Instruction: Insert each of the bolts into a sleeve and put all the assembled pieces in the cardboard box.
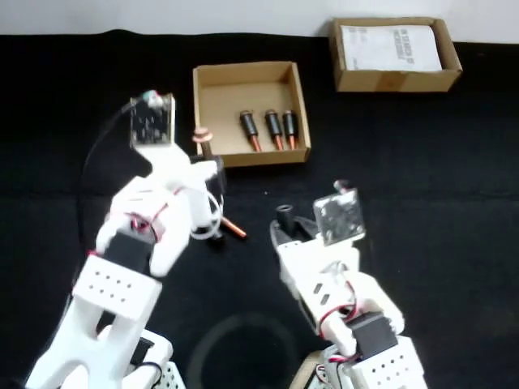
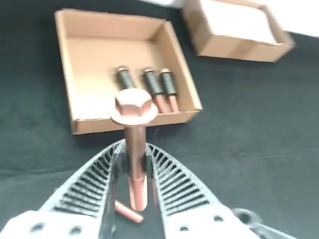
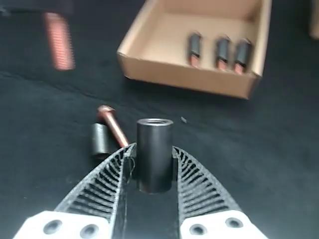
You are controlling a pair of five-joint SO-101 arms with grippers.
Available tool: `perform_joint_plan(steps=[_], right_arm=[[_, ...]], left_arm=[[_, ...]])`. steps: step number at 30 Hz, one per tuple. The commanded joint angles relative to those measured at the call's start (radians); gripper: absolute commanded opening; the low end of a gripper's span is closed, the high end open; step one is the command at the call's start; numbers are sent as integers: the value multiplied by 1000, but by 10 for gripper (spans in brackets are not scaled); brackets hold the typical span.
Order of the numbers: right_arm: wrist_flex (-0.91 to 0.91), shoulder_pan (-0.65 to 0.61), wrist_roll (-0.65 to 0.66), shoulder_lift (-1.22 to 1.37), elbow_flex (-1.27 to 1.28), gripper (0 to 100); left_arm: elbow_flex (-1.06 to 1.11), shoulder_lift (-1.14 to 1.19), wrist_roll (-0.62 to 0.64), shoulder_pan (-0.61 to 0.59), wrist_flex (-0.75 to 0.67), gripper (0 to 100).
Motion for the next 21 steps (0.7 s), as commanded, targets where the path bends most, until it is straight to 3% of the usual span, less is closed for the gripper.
perform_joint_plan(steps=[1,12,21], right_arm=[[-120,-71,11,-131,133,6],[-305,-127,71,-245,351,6],[-303,-131,68,-236,358,6]], left_arm=[[8,-85,-3,53,-34,7],[7,-93,-2,48,-12,7],[-53,-93,17,59,11,7]])
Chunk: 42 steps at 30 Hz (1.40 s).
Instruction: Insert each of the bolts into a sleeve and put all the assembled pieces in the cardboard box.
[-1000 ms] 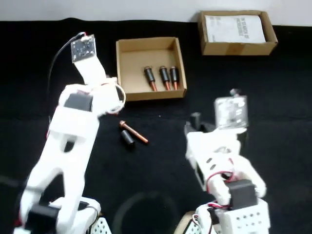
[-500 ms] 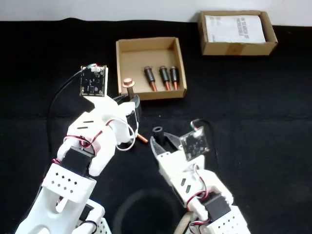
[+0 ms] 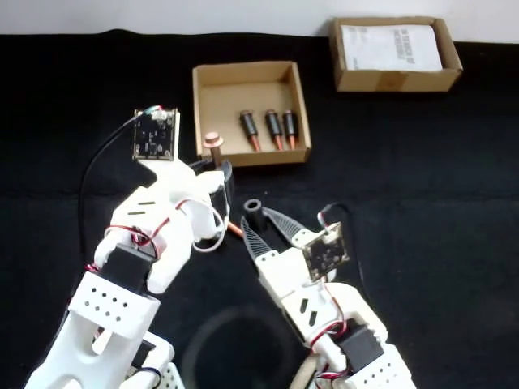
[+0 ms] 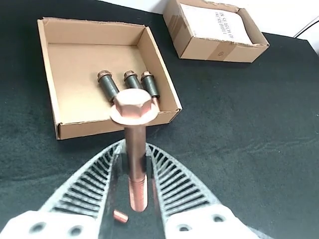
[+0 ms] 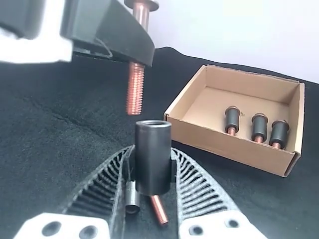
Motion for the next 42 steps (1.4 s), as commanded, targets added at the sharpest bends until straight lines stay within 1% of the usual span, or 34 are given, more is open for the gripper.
perform_joint_plan(steps=[1,2,5,9,12,15,22,25,29,31,35,38,42], right_arm=[[-18,-8,9,-16,133,6],[-16,-8,9,-16,133,6],[-15,-8,8,-16,133,6],[42,-30,5,-15,133,6],[67,-51,5,-16,133,6],[67,-54,5,-18,133,6],[65,-53,2,-24,133,6],[68,-53,-60,-24,127,6],[101,-54,-117,-16,85,6],[133,-54,-123,-18,71,6],[140,-54,-123,-18,45,6],[140,-54,-123,-18,42,6],[137,-59,-123,-22,42,6]], left_arm=[[-84,-38,43,28,5,7],[-101,-33,74,35,14,7],[-180,-22,164,47,106,7],[-309,44,183,41,212,8],[-366,107,252,47,290,8],[-375,130,258,47,315,8],[-332,131,253,90,310,8],[-298,131,213,114,310,8],[-237,125,204,110,238,8],[-203,96,204,116,207,8],[-117,27,204,117,120,8],[-68,-5,204,117,92,8],[-62,-13,206,117,94,8]])
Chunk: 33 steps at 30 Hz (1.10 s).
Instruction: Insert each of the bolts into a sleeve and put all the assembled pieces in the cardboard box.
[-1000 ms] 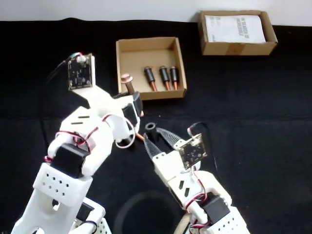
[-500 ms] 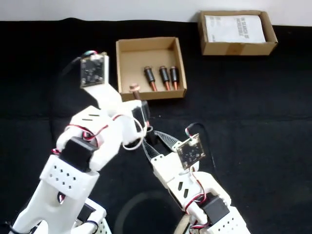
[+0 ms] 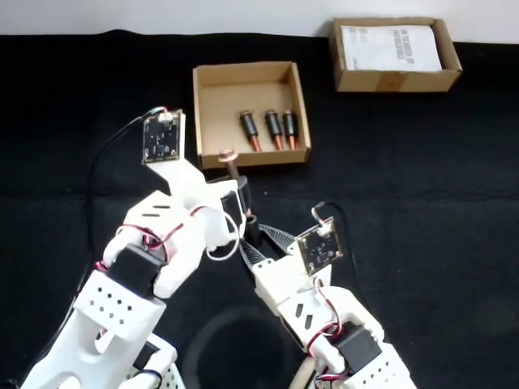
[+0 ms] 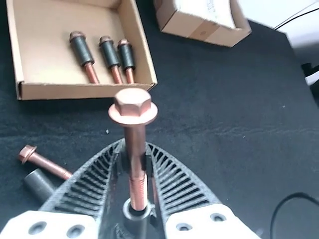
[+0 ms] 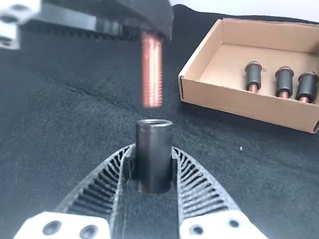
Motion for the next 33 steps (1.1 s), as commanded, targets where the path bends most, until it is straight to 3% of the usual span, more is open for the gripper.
perform_joint_plan(steps=[1,28,33], right_arm=[[1,-8,-8,-22,42,6],[5,-2,-2,-16,-50,6],[1,77,17,-15,-102,6]], left_arm=[[-2,-25,-3,16,-21,8],[56,-30,-5,45,-18,8],[53,-33,-32,73,51,8]])
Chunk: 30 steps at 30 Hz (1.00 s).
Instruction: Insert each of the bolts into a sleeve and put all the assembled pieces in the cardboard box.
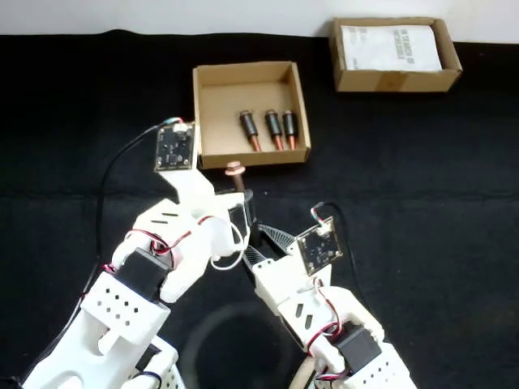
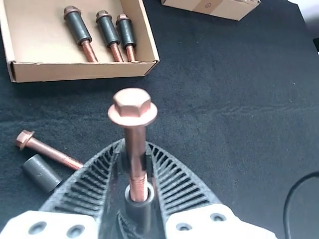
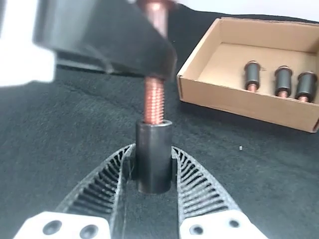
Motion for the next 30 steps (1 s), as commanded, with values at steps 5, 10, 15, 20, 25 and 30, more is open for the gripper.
perform_joint_plan(steps=[5,10,15,20,25,30], right_arm=[[-2,82,63,-15,-107,6],[-1,120,64,-15,-140,6],[-2,125,64,-15,-143,6],[-4,154,78,-15,-191,6],[-7,189,78,-13,-203,6],[-73,363,71,97,-216,6]], left_arm=[[-15,-28,-14,136,54,9],[-13,-28,-60,166,54,15],[-10,-28,-86,188,61,210],[-7,-27,-86,182,61,432],[-38,-33,-86,137,55,514],[-114,-111,-86,30,54,514]])
